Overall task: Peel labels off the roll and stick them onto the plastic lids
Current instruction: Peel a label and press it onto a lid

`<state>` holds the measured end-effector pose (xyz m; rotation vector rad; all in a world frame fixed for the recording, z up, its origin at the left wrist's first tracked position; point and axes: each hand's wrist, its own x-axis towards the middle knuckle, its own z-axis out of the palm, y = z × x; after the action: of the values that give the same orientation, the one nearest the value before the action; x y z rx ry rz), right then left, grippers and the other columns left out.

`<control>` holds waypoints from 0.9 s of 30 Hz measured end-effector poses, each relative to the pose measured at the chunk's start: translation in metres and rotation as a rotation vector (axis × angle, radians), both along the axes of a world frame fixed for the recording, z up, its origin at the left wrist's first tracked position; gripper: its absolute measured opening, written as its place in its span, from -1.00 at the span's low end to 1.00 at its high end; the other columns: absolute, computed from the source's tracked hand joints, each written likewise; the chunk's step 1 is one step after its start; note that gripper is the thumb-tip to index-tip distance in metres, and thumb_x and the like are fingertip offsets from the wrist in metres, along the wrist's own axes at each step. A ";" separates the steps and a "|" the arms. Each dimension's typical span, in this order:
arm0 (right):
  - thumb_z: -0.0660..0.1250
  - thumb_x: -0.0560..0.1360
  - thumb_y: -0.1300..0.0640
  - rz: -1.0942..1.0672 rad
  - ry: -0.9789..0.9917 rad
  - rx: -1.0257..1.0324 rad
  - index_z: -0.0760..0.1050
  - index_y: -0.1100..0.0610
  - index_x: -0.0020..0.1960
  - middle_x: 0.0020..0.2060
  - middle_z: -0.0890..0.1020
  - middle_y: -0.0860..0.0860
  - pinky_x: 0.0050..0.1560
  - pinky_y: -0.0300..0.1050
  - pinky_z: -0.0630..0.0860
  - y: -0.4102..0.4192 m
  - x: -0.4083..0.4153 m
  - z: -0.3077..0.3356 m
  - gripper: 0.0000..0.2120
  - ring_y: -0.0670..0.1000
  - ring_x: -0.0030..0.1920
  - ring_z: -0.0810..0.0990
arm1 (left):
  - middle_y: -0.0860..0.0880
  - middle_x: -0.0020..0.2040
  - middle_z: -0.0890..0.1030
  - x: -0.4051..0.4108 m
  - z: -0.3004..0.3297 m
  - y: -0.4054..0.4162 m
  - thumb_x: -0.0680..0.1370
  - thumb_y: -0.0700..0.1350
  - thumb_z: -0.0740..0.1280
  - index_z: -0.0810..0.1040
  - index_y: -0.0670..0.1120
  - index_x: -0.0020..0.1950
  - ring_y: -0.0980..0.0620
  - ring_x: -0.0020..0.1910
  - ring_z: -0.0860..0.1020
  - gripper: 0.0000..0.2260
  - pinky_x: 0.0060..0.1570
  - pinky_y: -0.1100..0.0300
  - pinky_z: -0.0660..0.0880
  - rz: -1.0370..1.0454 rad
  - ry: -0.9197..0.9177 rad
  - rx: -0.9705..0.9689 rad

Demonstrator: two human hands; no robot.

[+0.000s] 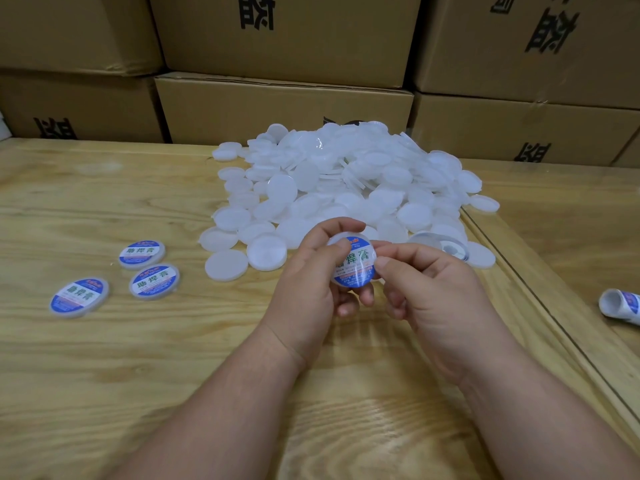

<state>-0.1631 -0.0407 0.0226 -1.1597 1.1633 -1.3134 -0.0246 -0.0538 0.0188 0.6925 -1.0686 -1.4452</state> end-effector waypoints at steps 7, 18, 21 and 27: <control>0.45 0.36 0.00 -0.010 0.008 -0.005 0.73 -0.03 -0.07 -0.35 0.58 0.03 -0.32 -0.14 0.35 0.002 0.001 0.001 -0.83 -0.11 -0.42 0.44 | -0.09 -0.16 0.65 0.000 0.001 0.000 0.48 -0.11 0.20 0.64 0.14 -0.06 -0.09 -0.44 0.49 -0.75 -0.50 0.22 0.22 0.004 -0.008 0.010; 0.45 0.36 0.02 -0.035 0.015 -0.005 0.73 0.00 -0.08 -0.36 0.62 -0.04 -0.30 -0.13 0.36 0.002 0.001 0.001 -0.83 -0.14 -0.41 0.45 | -0.04 -0.15 0.65 0.000 0.002 0.004 0.52 -0.02 0.29 0.62 0.16 -0.02 -0.05 -0.42 0.50 -0.86 -0.50 0.24 0.27 0.023 -0.055 -0.019; 0.44 0.37 0.01 -0.030 0.024 -0.006 0.73 -0.02 -0.07 -0.33 0.66 -0.06 -0.28 -0.12 0.36 0.002 0.001 0.001 -0.83 -0.17 -0.41 0.48 | -0.02 -0.15 0.65 0.000 0.002 0.004 0.53 0.00 0.30 0.62 0.16 -0.02 -0.05 -0.41 0.51 -0.88 -0.50 0.23 0.29 0.028 -0.061 -0.026; 0.45 0.37 0.02 -0.045 0.023 -0.008 0.73 0.00 -0.05 -0.32 0.66 -0.04 -0.28 -0.11 0.37 0.002 0.001 0.000 -0.82 -0.17 -0.41 0.49 | -0.03 -0.15 0.64 0.000 0.002 0.004 0.55 0.04 0.27 0.62 0.17 -0.02 -0.04 -0.42 0.51 -0.86 -0.51 0.23 0.28 0.026 -0.054 -0.045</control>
<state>-0.1622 -0.0392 0.0226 -1.1631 1.2083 -1.3432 -0.0245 -0.0495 0.0204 0.7142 -1.1265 -1.3824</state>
